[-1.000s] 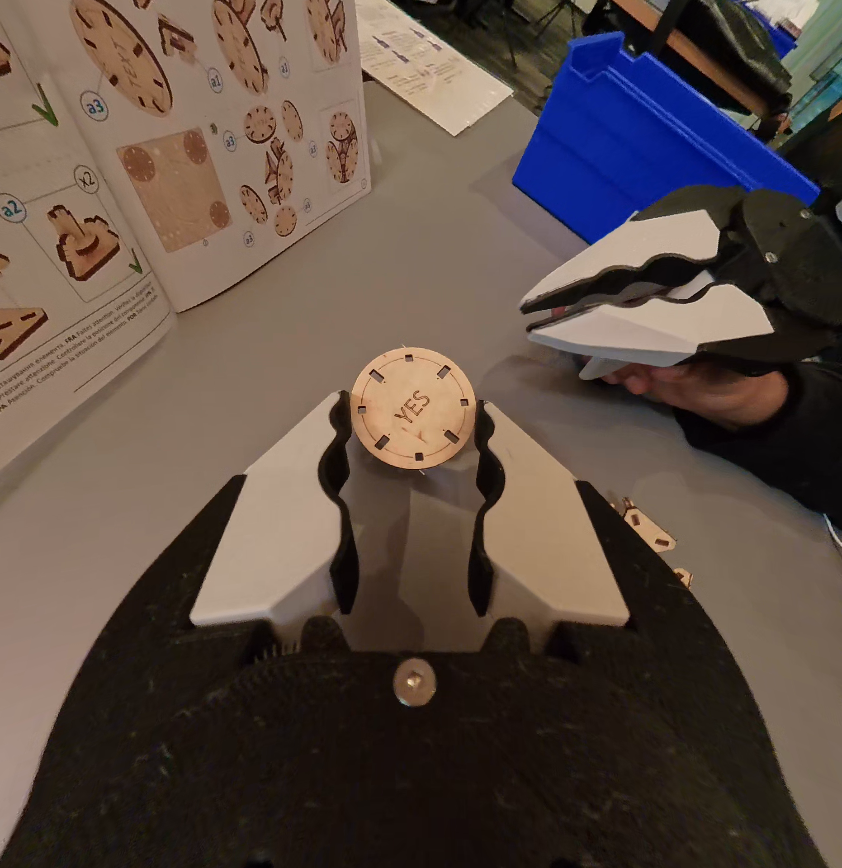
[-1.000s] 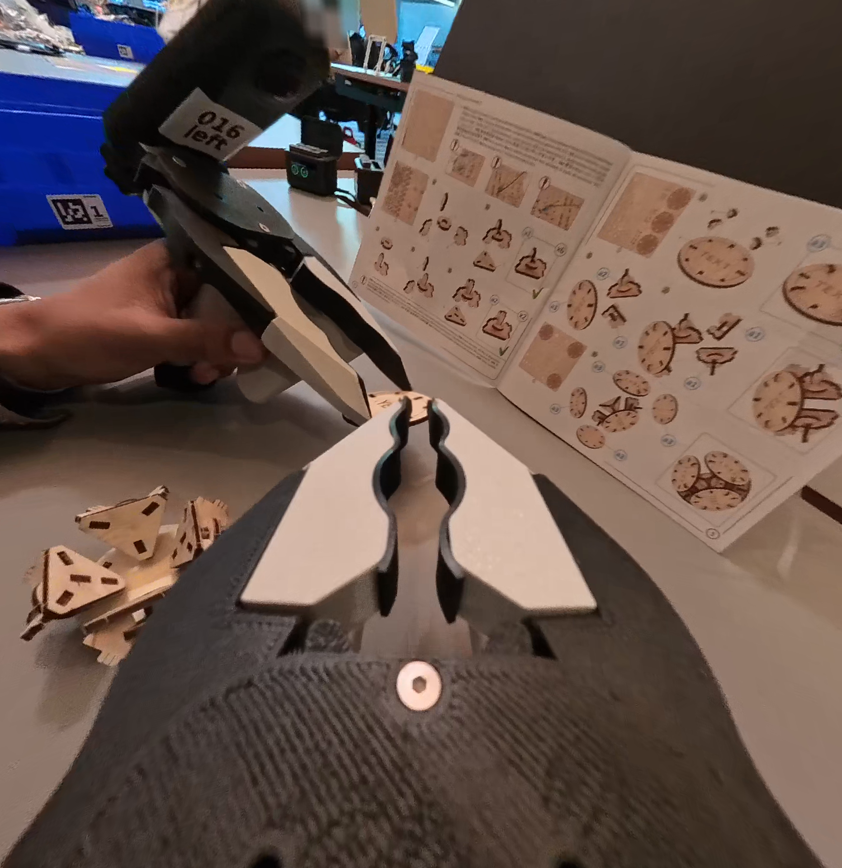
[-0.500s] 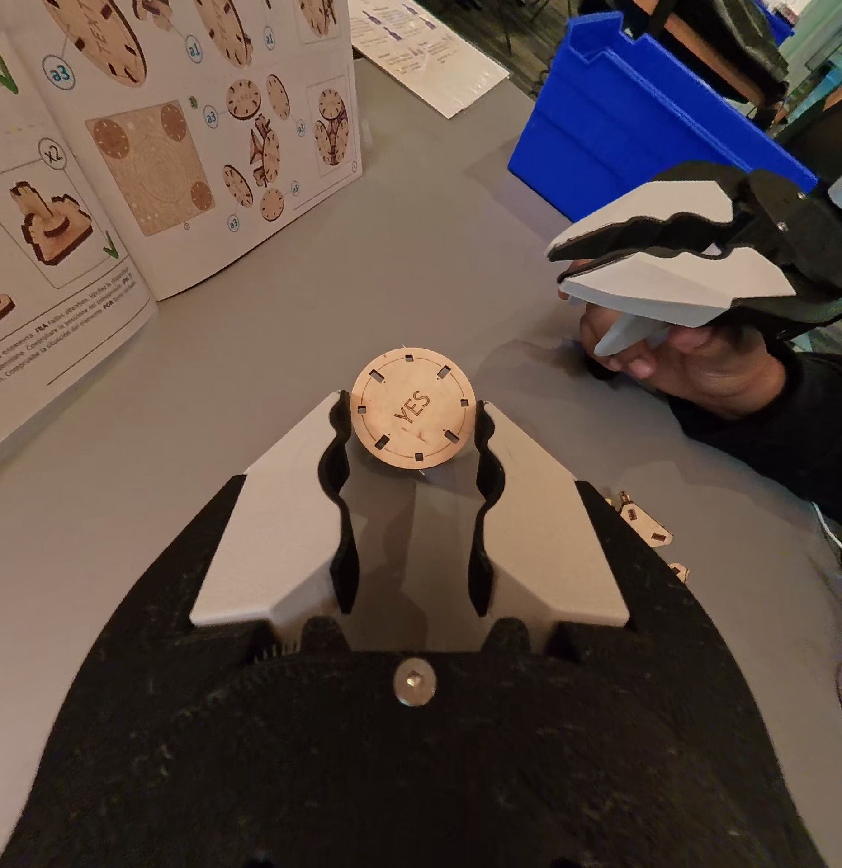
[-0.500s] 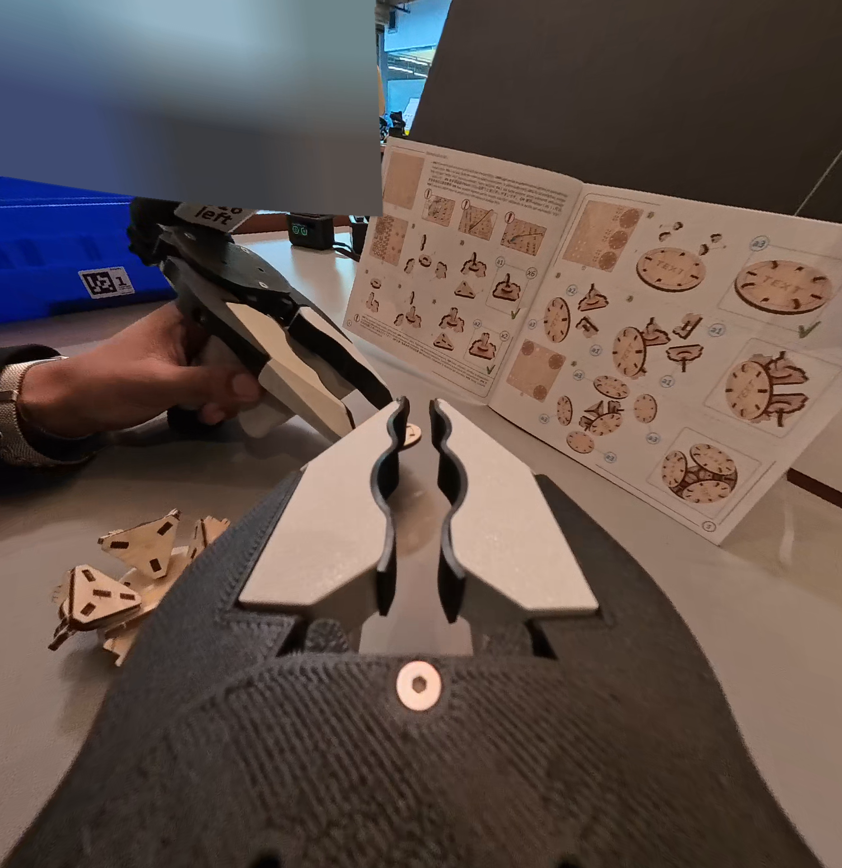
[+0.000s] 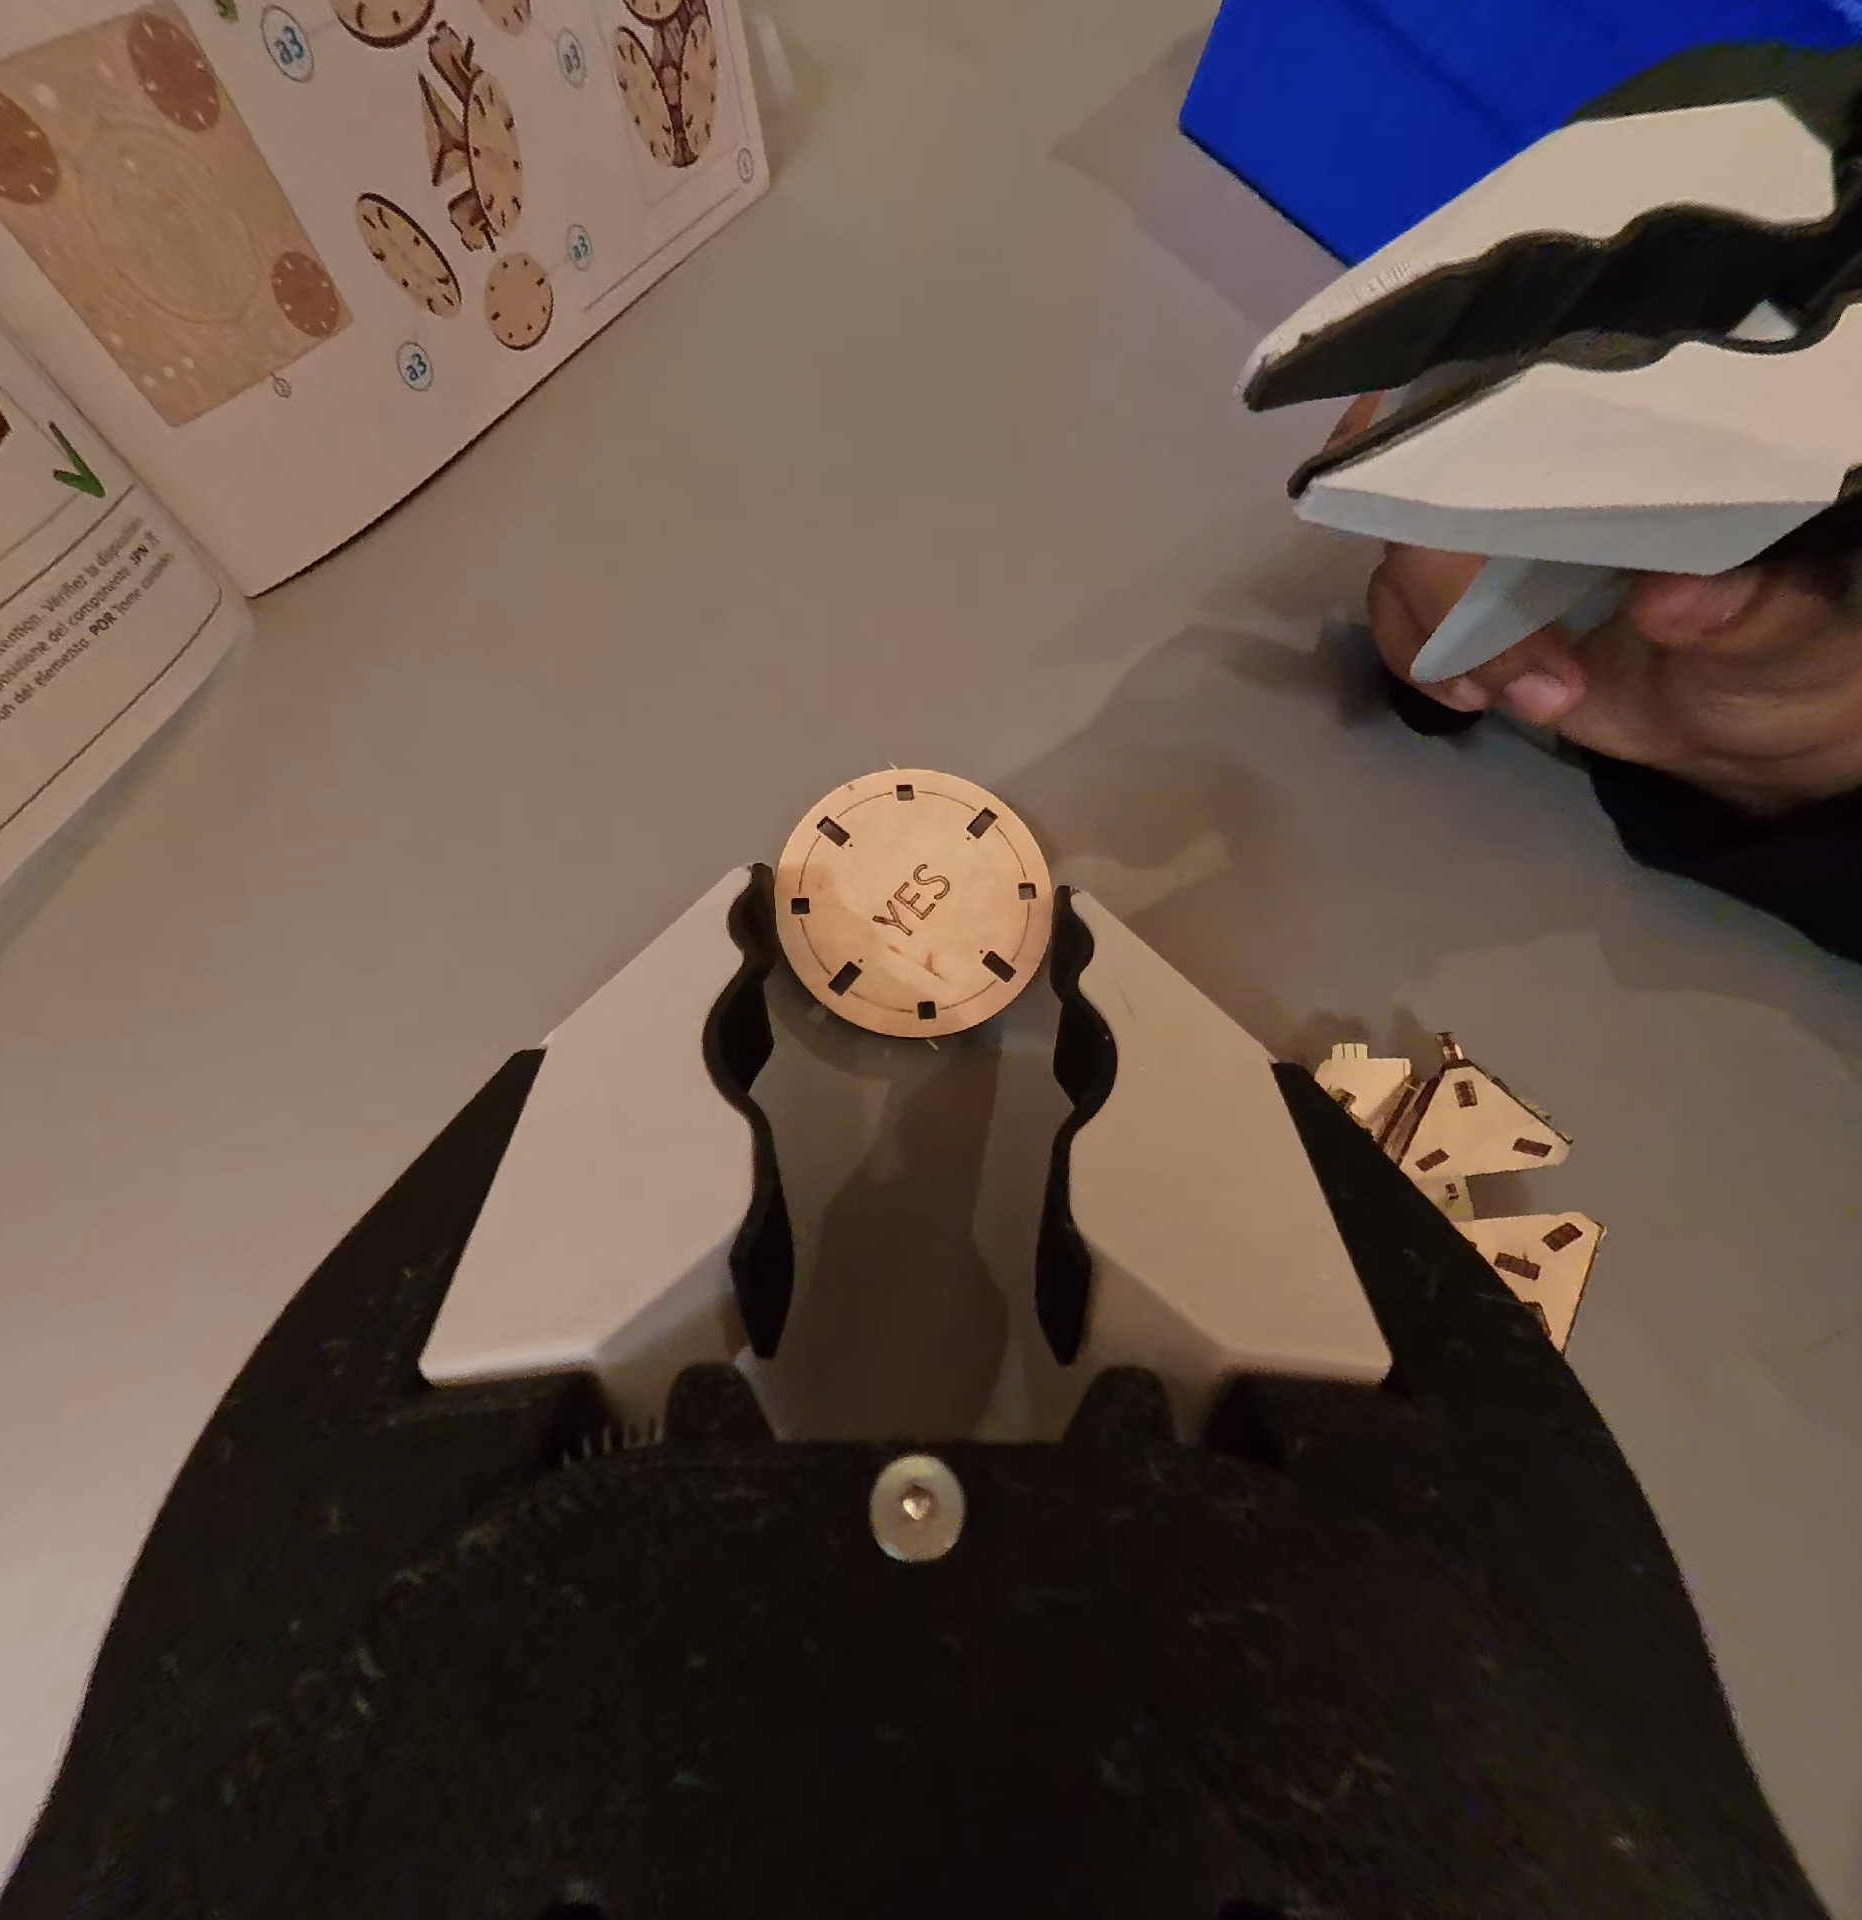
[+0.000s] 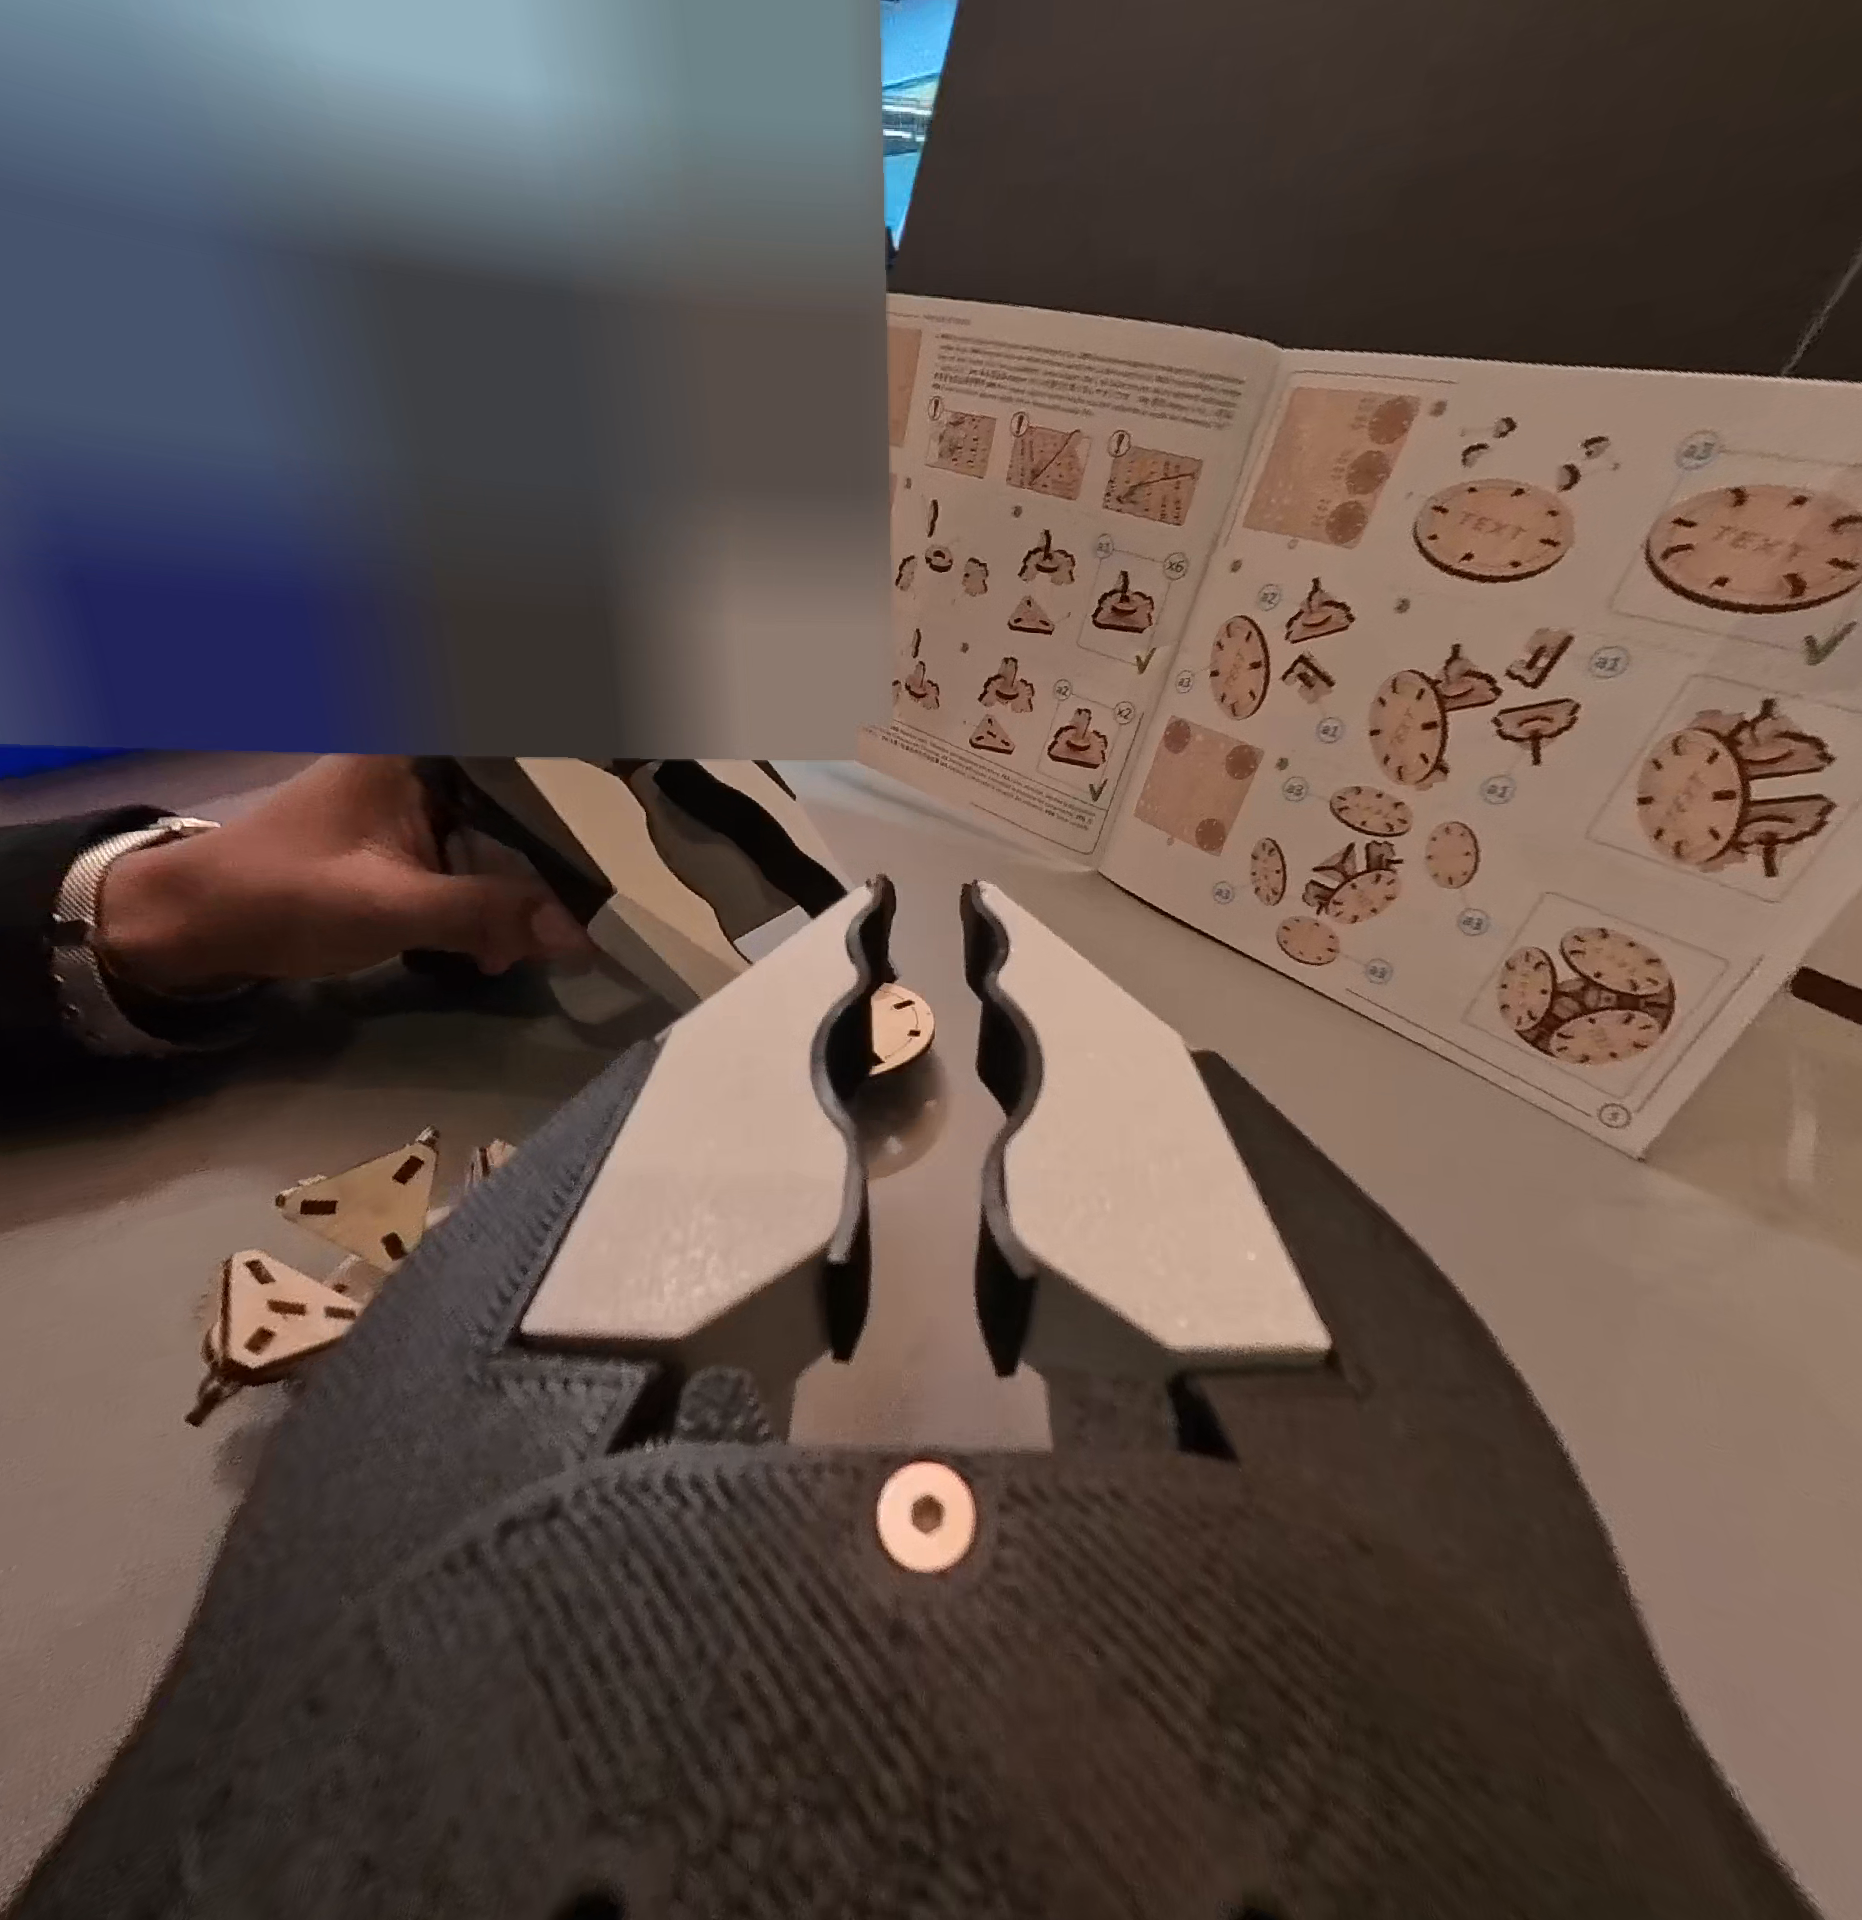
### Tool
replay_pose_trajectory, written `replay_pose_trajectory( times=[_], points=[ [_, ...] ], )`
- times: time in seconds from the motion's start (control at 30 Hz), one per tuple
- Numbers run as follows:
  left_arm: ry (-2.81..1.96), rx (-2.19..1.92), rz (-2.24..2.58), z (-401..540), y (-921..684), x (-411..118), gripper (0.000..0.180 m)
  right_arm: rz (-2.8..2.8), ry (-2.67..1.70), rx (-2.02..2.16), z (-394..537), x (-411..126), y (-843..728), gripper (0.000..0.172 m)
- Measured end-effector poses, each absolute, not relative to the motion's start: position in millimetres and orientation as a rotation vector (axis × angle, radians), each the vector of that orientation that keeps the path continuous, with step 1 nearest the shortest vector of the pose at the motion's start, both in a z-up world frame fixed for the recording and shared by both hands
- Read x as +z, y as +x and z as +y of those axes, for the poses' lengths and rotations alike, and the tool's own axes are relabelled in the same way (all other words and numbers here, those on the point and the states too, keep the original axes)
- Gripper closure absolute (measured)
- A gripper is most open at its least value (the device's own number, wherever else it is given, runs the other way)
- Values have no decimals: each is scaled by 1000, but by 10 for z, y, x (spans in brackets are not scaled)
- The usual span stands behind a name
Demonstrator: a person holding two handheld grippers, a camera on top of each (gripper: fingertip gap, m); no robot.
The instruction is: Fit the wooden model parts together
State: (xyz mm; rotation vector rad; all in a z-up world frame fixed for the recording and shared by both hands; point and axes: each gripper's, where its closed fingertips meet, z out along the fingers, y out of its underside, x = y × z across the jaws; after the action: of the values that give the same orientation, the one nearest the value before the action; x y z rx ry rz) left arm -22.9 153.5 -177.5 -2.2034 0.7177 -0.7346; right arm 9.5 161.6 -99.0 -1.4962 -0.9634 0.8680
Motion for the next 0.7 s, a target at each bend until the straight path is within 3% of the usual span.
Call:
replay_pose_trajectory(
  times=[0.7],
  points=[
    [-2225, -780, 700, 1526, -231, -1795, 130, -981, -1497, 872, 1605, -1004, 78, 160]
  ],
)
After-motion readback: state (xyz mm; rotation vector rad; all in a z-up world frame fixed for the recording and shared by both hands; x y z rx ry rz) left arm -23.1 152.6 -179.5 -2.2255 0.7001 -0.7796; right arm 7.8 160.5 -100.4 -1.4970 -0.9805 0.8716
